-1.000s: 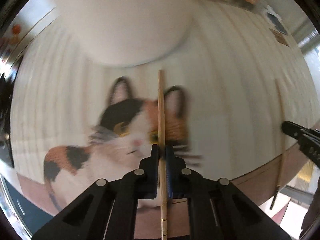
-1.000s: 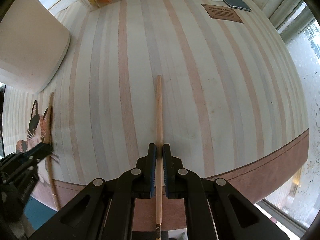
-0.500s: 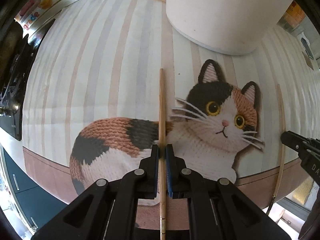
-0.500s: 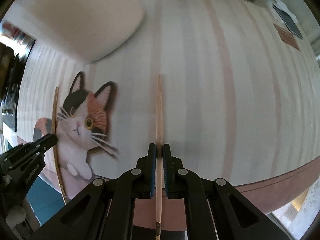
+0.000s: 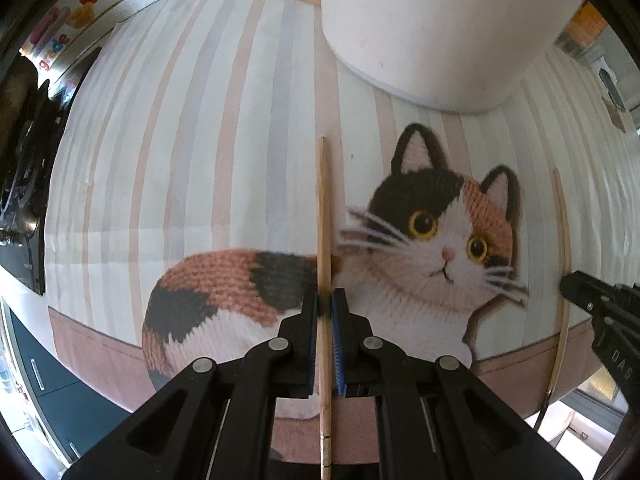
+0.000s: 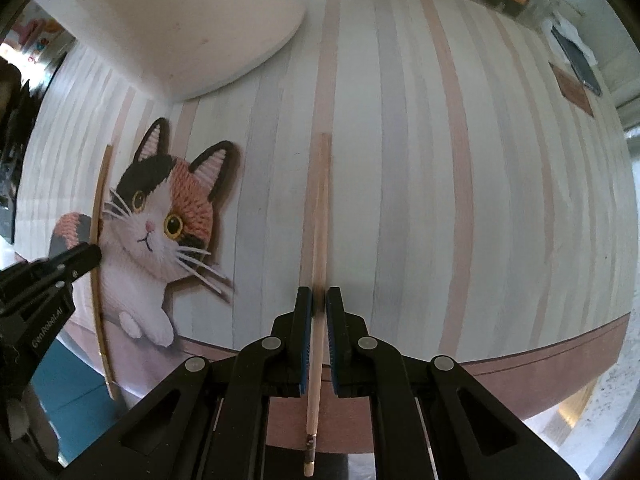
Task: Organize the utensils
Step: 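Lower the right gripper and grasp a chopstick while the left gripper grasps another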
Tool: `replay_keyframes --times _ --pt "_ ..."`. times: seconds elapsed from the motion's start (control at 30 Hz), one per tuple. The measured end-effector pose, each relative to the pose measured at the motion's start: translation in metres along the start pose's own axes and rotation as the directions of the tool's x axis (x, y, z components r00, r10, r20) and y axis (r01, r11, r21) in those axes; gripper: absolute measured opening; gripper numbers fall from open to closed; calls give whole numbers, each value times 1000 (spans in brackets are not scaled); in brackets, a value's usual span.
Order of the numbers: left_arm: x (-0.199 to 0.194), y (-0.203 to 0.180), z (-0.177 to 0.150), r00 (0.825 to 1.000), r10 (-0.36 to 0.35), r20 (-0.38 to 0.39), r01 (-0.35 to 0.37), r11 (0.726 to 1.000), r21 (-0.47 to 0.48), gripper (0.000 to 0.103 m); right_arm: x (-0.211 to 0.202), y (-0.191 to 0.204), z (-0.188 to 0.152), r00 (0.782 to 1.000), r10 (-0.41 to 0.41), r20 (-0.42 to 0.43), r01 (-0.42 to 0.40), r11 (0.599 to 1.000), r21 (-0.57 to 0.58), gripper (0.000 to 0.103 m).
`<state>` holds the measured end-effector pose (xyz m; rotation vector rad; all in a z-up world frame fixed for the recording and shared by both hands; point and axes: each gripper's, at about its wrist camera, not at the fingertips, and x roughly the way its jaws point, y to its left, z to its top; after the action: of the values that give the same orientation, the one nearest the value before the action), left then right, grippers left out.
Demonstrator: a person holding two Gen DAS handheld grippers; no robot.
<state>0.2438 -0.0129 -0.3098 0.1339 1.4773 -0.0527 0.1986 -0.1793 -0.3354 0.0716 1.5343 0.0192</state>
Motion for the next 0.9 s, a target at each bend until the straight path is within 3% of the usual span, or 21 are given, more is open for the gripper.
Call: replay_keyframes --times 0.2,0.5,0.77,0.9 --pt "2 3 21 1000 -17 -20 17 1000 10 5 -2 3 21 1000 5 -6 -5 999 37 7" --pt "-1 -2 29 999 -28 -36 29 999 35 5 0 14 51 999 -21 -49 21 1000 2 8" --pt "2 9 30 998 -51 -31 52 998 32 5 3 37 58 997 -80 11 80 995 -52 8" --pt "-2 13 26 999 -42 -14 43 999 15 4 2 34 58 999 -49 16 49 999 -7 7"
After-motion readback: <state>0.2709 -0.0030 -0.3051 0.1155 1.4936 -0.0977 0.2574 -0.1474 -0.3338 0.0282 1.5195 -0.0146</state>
